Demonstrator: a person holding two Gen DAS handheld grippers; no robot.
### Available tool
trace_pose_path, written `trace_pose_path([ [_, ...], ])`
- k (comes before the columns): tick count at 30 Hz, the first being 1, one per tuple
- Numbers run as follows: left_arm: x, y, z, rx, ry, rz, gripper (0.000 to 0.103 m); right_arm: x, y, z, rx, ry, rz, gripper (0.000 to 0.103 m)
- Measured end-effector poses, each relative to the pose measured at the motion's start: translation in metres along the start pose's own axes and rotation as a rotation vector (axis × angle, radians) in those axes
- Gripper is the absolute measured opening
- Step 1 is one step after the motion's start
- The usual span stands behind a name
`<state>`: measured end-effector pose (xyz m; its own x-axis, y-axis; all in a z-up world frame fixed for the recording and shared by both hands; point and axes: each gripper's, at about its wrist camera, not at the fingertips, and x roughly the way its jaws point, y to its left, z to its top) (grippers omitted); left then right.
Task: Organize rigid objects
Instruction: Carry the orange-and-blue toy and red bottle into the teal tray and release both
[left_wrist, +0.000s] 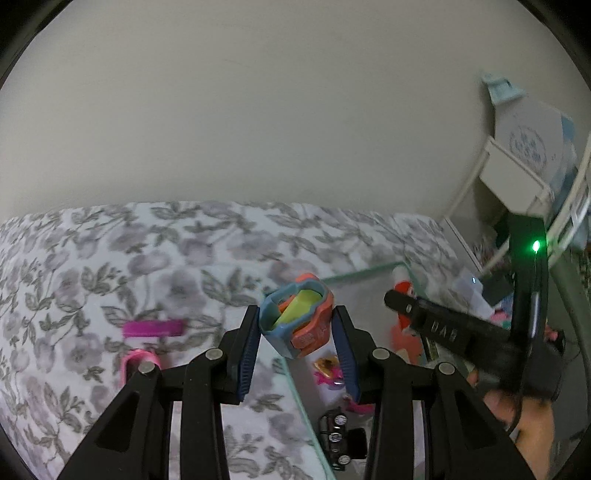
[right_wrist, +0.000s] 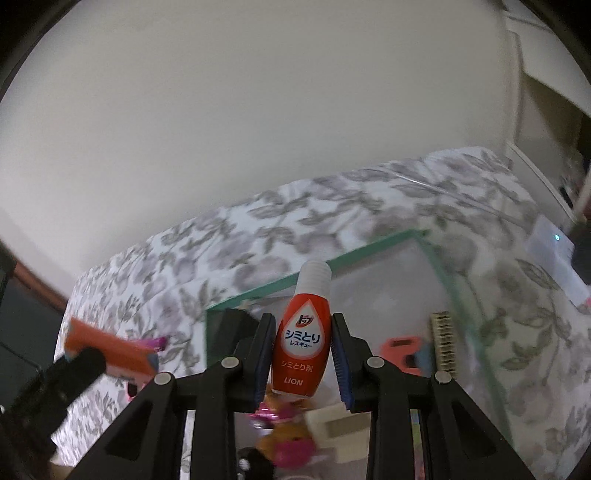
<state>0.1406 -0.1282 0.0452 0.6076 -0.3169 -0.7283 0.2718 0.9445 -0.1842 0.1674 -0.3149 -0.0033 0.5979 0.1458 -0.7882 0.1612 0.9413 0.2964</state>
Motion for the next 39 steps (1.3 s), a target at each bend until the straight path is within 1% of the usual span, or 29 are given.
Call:
trace_pose_path([
  [4, 0.01, -0.014, -0.005, 0.031, 0.016, -0.001, 0.041, -0.005, -0.015, 0.002, 0.022, -0.003, -0.026, 0.032],
  [8, 0.025, -0.019, -0.011, 0.05, 0.046, 0.02, 0.041, -0.006, -0.021, 0.003, 0.025, 0.001, -0.04, 0.032],
  [12, 0.037, -0.021, -0.017, 0.066, 0.086, 0.037, 0.041, 0.0, -0.022, 0.001, 0.02, 0.023, -0.039, 0.032],
  [21, 0.057, -0.033, -0.03, 0.104, 0.161, 0.059, 0.041, 0.021, -0.025, -0.007, 0.016, 0.077, -0.073, 0.032],
  [24, 0.058, -0.039, -0.032, 0.132, 0.154, 0.082, 0.041, 0.026, -0.028, -0.01, 0.023, 0.093, -0.077, 0.032],
  [28, 0.057, -0.047, -0.033, 0.16, 0.145, 0.086, 0.041, 0.032, -0.031, -0.012, 0.031, 0.106, -0.085, 0.032],
  [31, 0.057, -0.05, -0.033, 0.164, 0.139, 0.066, 0.041, 0.034, -0.033, -0.014, 0.037, 0.112, -0.087, 0.032],
  [32, 0.058, -0.05, -0.033, 0.157, 0.141, 0.043, 0.041, 0.034, -0.033, -0.013, 0.035, 0.114, -0.088, 0.032],
  [34, 0.06, -0.05, -0.034, 0.146, 0.138, 0.023, 0.041, 0.034, -0.032, -0.013, 0.031, 0.116, -0.089, 0.033],
  [39, 0.066, -0.048, -0.036, 0.143, 0.145, 0.042, 0.041, 0.033, -0.032, -0.013, 0.035, 0.116, -0.094, 0.034],
])
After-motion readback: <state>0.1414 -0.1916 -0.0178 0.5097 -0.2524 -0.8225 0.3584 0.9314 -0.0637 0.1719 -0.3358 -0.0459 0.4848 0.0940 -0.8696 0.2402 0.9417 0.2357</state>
